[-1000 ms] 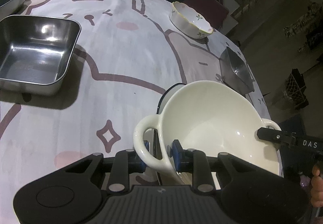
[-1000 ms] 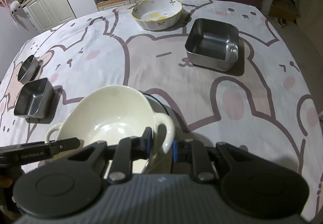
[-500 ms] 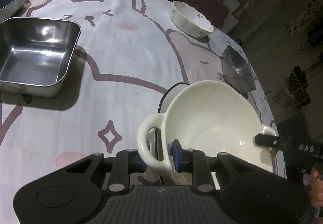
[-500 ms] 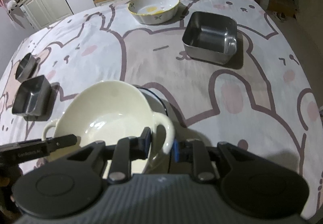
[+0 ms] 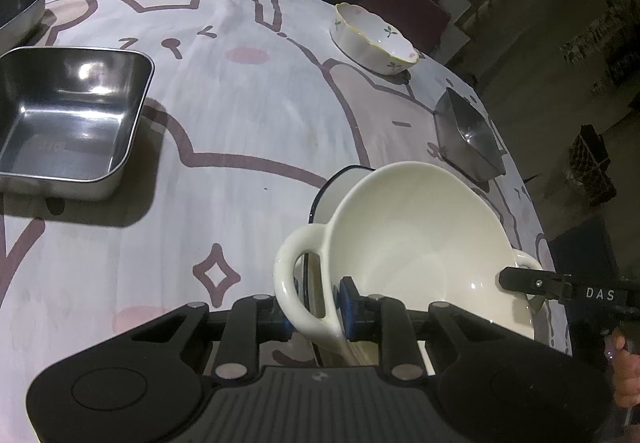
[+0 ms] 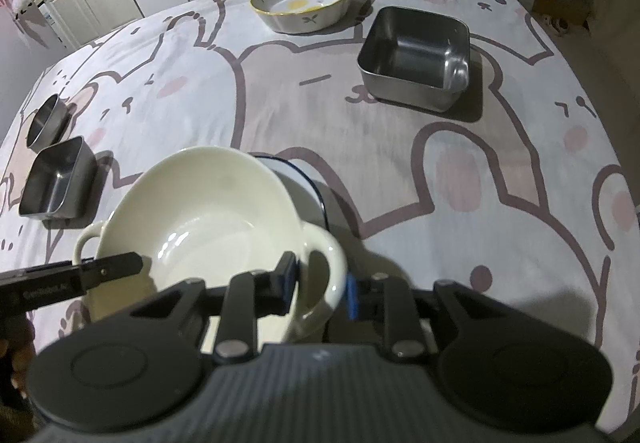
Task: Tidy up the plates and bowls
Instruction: 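Lower the cream bowl with both tools onto the dark-rimmed white plate, then open both tools to release the cream bowl rim, then move both tools to the yellow-rimmed lemon bowl and close on its rim, then lift the lemon bowl with both tools and carry it over the cream bowl, then lower the lemon bowl into the cream bowl and open both tools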
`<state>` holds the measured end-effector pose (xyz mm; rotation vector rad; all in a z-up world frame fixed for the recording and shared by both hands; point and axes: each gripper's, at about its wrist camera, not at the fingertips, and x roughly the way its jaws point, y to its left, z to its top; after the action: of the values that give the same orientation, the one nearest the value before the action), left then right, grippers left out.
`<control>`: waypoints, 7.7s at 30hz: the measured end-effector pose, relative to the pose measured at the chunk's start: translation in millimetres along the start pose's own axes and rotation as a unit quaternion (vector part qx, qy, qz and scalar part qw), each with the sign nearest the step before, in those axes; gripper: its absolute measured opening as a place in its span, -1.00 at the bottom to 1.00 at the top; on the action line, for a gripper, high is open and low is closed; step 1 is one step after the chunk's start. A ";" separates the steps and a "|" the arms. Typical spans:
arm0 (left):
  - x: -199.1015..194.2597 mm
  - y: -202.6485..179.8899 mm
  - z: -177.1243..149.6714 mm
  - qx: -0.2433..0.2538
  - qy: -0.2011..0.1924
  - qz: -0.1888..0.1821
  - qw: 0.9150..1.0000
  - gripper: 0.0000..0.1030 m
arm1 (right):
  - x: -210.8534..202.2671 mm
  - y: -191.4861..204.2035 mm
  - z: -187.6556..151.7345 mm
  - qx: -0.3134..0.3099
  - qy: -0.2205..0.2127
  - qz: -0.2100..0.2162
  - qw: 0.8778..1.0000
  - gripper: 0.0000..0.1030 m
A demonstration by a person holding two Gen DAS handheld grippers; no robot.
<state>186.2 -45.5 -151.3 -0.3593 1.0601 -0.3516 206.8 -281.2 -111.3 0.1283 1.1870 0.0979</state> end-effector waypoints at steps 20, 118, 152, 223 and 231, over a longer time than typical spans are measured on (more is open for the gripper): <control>-0.6 -4.7 1.1 0.012 0.004 0.002 1.000 -0.50 | 12.0 -14.0 -2.8 0.018 0.013 0.030 0.999 -0.41; 185.6 -53.2 278.4 0.095 -0.049 0.050 0.993 -0.76 | 174.8 -50.8 308.6 -0.009 -0.085 0.036 0.996 -0.81; -59.0 -93.4 64.1 0.110 -0.103 0.044 0.988 -0.78 | -20.5 0.7 74.8 0.007 -0.130 0.075 0.989 -0.79; -7.7 -75.3 -17.8 0.156 0.007 0.069 0.985 -0.46 | 3.0 15.9 9.0 -0.056 -0.035 0.012 0.998 -0.87; -15.5 -75.5 -18.8 0.154 0.010 0.067 0.986 -0.40 | 3.9 14.1 10.7 -0.046 -0.031 0.022 0.998 -0.88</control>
<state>154.5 -107.8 -113.7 -0.0074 1.0258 -0.3927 218.1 -267.3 -108.8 0.0757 1.1163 0.1848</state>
